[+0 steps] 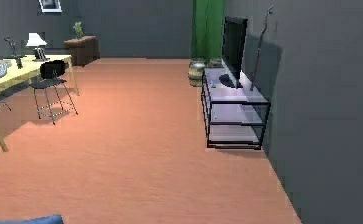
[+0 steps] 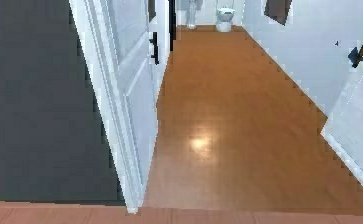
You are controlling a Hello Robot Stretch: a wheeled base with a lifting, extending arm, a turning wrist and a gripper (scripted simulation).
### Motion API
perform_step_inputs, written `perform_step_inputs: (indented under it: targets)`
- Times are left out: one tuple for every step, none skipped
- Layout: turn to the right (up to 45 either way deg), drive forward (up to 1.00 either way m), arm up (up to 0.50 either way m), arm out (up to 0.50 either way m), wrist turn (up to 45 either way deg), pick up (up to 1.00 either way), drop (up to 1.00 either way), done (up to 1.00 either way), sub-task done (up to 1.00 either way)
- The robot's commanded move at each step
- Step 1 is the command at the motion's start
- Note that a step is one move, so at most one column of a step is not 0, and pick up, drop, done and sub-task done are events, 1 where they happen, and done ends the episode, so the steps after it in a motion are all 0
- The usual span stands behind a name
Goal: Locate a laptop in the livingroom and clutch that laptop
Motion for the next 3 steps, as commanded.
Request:
perform_step_inputs:
  targets:
    - [0.0, 0.90, 0.00, 0.00, 0.0, 0.00, 0.00, 0.00, 0.00]
    - [-39.0, 0.00, 0.00, 0.00, 0.0, 0.00, 0.00, 0.00, 0.00]
    - [0.0, 0.40, 0.00, 0.00, 0.0, 0.00, 0.00, 0.00, 0.00]
